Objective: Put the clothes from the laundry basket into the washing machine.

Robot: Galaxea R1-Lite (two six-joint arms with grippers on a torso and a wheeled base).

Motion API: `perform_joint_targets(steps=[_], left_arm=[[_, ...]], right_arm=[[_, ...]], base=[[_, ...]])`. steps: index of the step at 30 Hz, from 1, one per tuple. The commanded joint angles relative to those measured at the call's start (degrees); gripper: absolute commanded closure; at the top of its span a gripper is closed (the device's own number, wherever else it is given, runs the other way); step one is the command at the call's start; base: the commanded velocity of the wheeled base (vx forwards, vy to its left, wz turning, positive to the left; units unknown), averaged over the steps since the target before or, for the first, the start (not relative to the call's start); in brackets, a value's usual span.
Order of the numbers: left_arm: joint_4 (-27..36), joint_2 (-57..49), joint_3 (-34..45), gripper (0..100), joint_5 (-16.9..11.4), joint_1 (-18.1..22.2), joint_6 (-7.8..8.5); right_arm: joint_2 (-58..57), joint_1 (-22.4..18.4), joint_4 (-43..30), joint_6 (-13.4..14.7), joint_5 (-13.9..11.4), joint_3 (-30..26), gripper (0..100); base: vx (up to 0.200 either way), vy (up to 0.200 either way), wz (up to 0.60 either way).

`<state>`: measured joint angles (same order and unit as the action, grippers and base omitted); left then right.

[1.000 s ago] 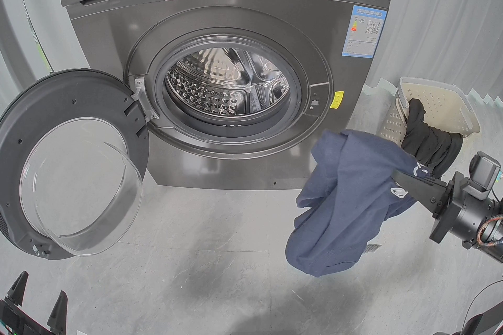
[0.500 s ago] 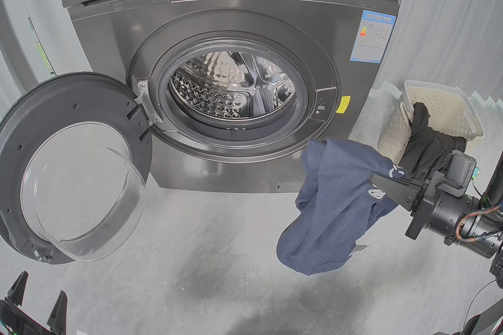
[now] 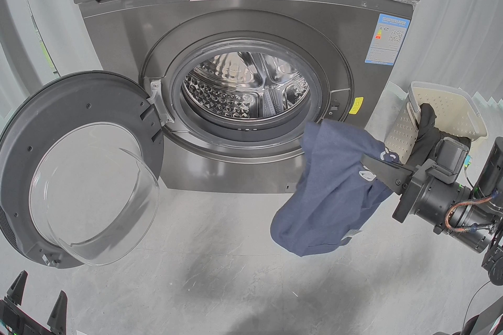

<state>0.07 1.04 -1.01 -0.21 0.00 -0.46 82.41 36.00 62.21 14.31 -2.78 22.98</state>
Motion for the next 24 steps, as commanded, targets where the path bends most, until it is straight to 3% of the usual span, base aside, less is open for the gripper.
perform_joint_targets(steps=[1, 6, 10, 12, 17, 19, 21, 22, 23, 24], left_arm=[[-0.07, -0.86, 1.01, 0, -0.06, 0.00, 0.11], [-0.07, -1.04, 1.01, 0, -0.14, 0.09, 0.46], [-1.04, -1.04, 0.92, 0, -1.02, 0.09, 2.75], [-3.06, -0.42, -1.54, 0, -2.34, 0.26, 2.22], [-7.81, 7.75, -8.66, 0, -11.04, -0.44, 1.43], [-7.81, 12.76, -8.22, 0, -18.60, -0.97, 1.52], [-8.16, 17.42, -7.43, 0, -23.44, -0.79, 2.05], [-8.07, 17.86, -7.34, 0, -23.87, -0.79, 2.13], [-8.33, 22.34, -6.99, 0, -27.74, -1.05, 2.48], [-8.60, 24.45, -6.99, 0, -29.24, -1.41, 2.84]], right_arm=[[4.43, 3.11, 2.57, -0.16, 0.58, 2.42, 100], [6.71, 6.36, 4.94, -0.16, 2.87, 4.44, 100], [9.17, 7.86, 7.58, 0.01, 3.13, 5.41, 100], [10.32, 8.12, 9.25, -0.25, 3.22, 5.41, 100], [14.27, 8.39, 13.47, -0.69, 5.86, 7.17, 100], [15.85, 9.44, 14.43, -0.69, 7.09, 8.40, 100], [16.56, 10.14, 15.05, -0.69, 7.88, 9.45, 100], [16.56, 10.14, 15.05, -0.69, 7.88, 9.54, 100], [17.52, 10.67, 15.31, -0.78, 9.11, 10.33, 100], [17.96, 10.85, 15.31, -0.78, 9.63, 10.59, 100]], base=[[0.000, 0.000, 0.00], [0.000, 0.000, 0.00], [0.000, 0.000, 0.00], [0.000, 0.000, 0.00], [0.000, 0.000, 0.00], [0.000, 0.000, 0.00], [0.000, 0.000, 0.00], [0.000, 0.000, 0.00], [0.000, 0.000, 0.00], [0.000, 0.000, 0.00]])
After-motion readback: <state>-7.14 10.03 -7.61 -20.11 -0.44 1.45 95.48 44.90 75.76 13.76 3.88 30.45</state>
